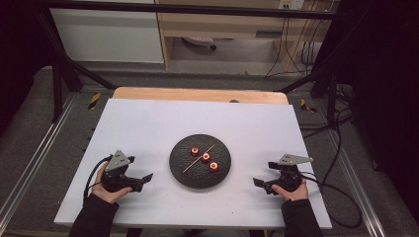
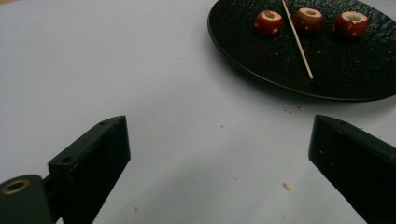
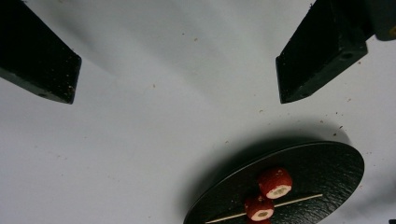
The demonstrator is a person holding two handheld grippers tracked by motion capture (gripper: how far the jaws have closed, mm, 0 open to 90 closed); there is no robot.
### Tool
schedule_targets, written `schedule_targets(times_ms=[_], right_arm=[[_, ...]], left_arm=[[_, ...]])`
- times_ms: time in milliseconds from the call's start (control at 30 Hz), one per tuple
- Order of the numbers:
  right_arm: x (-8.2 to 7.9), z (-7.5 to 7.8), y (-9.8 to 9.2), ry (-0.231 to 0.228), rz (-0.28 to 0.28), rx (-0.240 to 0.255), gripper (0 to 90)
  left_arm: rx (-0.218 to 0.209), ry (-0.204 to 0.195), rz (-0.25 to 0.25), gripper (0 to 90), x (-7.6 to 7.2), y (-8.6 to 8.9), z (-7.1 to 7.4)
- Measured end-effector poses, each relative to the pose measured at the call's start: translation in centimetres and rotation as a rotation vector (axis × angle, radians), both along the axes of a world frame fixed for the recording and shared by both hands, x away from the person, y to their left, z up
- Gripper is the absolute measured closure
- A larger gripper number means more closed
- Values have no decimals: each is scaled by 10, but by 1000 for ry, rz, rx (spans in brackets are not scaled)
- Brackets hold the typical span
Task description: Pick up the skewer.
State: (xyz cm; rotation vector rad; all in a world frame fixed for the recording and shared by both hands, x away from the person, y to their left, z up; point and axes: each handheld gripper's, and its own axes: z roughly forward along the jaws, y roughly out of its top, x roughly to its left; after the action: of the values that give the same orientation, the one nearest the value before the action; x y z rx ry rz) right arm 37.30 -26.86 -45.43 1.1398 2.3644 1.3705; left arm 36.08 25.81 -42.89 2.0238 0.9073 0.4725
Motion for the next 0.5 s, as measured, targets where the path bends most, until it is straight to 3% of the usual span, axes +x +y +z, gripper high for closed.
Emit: schedule_targets(times_ms=[500], right_arm=[[-1, 1, 0, 0, -4, 4, 7]], left_arm=[[32, 8, -4, 69, 8, -30, 12]])
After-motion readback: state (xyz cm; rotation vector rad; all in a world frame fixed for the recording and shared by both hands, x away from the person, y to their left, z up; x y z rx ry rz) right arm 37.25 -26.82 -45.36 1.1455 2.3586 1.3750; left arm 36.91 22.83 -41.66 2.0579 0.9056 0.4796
